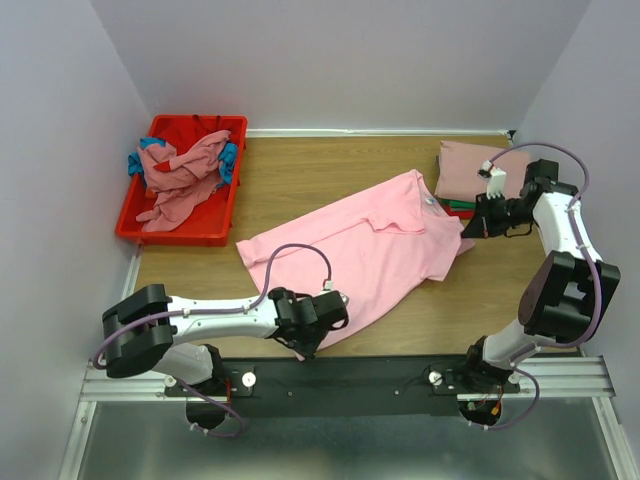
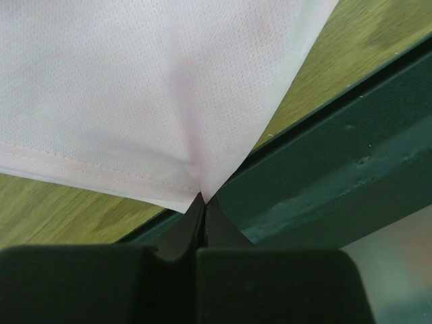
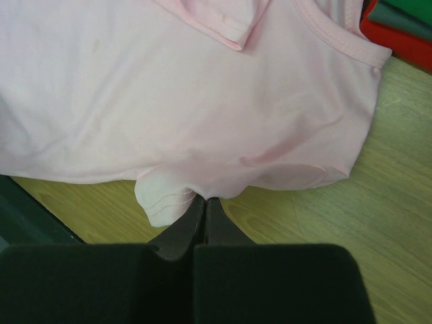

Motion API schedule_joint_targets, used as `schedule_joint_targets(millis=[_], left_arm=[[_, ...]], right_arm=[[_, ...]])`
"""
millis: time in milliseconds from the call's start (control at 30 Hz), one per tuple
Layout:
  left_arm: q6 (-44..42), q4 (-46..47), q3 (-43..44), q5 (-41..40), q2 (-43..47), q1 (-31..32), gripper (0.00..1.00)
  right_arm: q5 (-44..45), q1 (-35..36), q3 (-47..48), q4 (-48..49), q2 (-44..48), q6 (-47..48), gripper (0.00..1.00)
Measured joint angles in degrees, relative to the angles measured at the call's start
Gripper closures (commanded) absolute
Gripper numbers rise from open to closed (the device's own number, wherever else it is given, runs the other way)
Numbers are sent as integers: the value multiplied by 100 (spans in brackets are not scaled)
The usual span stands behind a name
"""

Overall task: Fold and stack the t-shirts
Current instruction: Fold the tshirt

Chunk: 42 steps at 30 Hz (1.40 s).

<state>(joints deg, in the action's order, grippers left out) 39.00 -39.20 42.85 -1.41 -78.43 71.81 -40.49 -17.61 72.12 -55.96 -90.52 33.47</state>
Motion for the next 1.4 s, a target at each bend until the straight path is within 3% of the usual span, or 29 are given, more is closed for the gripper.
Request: schedule_joint_targets(millis=[567,600,700,767,900,1133,1267,1400], left_arm=[[-579,44,282,605,13,-365,94],[-599,39,282,619,13,-411,86],[-605,42,282,619,13,-487,76],[-584,39,282,616,13,-507,62],[-391,24,282,605,120,-507,53],[691,227,199,595,1366,-507,51],[1989,730,-487,603,2559,-507,58],[3154,883,-1244,708,3128,-455,63]], right_arm=[[-251,66,133,109,-101,-98,100],[-267,81,133,118,-101,-109,100],[-295,116,133,166,-98,-114,100],[-315,129,133,199,-101,-116,100],[-361,129,131,229,-101,-114,99],[-424,129,90,254,-98,-109,100],[-496,127,-28,326,-98,-111,100],[-570,129,-151,415,-98,-114,100]])
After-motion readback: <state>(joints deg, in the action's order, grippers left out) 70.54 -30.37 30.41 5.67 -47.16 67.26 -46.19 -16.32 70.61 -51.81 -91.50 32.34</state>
